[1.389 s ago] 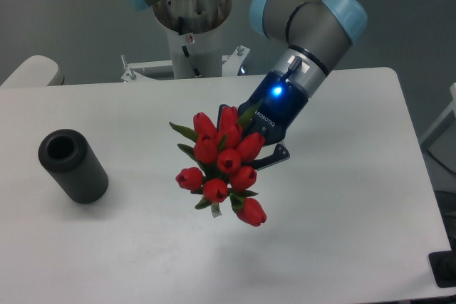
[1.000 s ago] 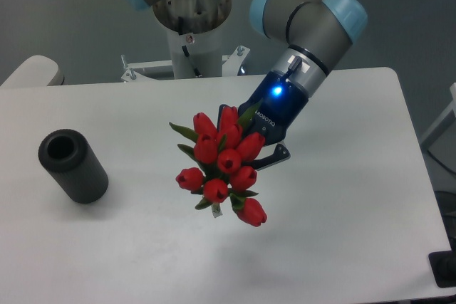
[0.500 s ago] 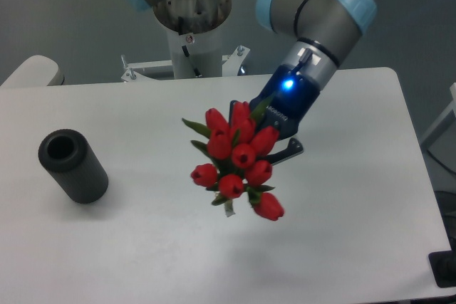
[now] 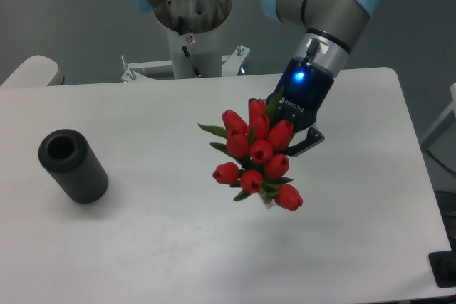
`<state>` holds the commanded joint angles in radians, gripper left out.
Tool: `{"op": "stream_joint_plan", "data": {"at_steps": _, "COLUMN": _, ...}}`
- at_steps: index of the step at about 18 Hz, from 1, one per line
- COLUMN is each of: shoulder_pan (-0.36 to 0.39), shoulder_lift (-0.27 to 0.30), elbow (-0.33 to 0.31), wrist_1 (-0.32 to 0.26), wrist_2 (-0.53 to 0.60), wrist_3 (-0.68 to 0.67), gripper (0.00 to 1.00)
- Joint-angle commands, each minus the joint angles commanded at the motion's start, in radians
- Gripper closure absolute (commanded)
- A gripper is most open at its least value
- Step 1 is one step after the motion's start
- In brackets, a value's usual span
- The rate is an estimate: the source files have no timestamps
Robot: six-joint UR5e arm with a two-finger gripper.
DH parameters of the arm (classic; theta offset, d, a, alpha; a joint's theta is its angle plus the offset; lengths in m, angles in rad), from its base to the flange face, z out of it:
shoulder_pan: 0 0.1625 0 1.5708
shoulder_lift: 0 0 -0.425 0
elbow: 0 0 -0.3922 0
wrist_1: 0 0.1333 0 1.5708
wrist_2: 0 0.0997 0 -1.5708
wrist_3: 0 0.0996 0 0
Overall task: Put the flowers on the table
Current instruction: 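Move the held tulip bouquet away from the black vase, rotating it, then lower the tulip bouquet and lay it flat on the table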
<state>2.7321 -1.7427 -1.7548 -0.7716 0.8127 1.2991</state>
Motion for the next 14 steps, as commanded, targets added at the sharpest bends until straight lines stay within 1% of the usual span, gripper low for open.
{"op": "stream_joint_plan", "data": {"at_steps": 6, "shoulder_pan": -0.026, "shoulder_lift": 0.031, "elbow": -0.064, "wrist_1": -0.003, "wrist_2": 0.193, "wrist_3": 0.173, "gripper": 0.73}}
{"op": "stream_joint_plan", "data": {"at_steps": 8, "shoulder_pan": -0.034, "shoulder_lift": 0.037, "elbow": -0.093, "wrist_1": -0.005, "wrist_2": 0.259, "wrist_3": 0.248, "gripper": 0.73}}
{"op": "stream_joint_plan", "data": {"at_steps": 9, "shoulder_pan": -0.035, "shoulder_lift": 0.049, "elbow": -0.115, "wrist_1": -0.006, "wrist_2": 0.302, "wrist_3": 0.282, "gripper": 0.73}}
{"op": "stream_joint_plan", "data": {"at_steps": 11, "shoulder_pan": -0.063, "shoulder_lift": 0.063, "elbow": -0.149, "wrist_1": -0.006, "wrist_2": 0.4, "wrist_3": 0.34, "gripper": 0.73}}
{"op": "stream_joint_plan", "data": {"at_steps": 14, "shoulder_pan": -0.121, "shoulder_lift": 0.063, "elbow": -0.186, "wrist_1": -0.006, "wrist_2": 0.552, "wrist_3": 0.351, "gripper": 0.73}}
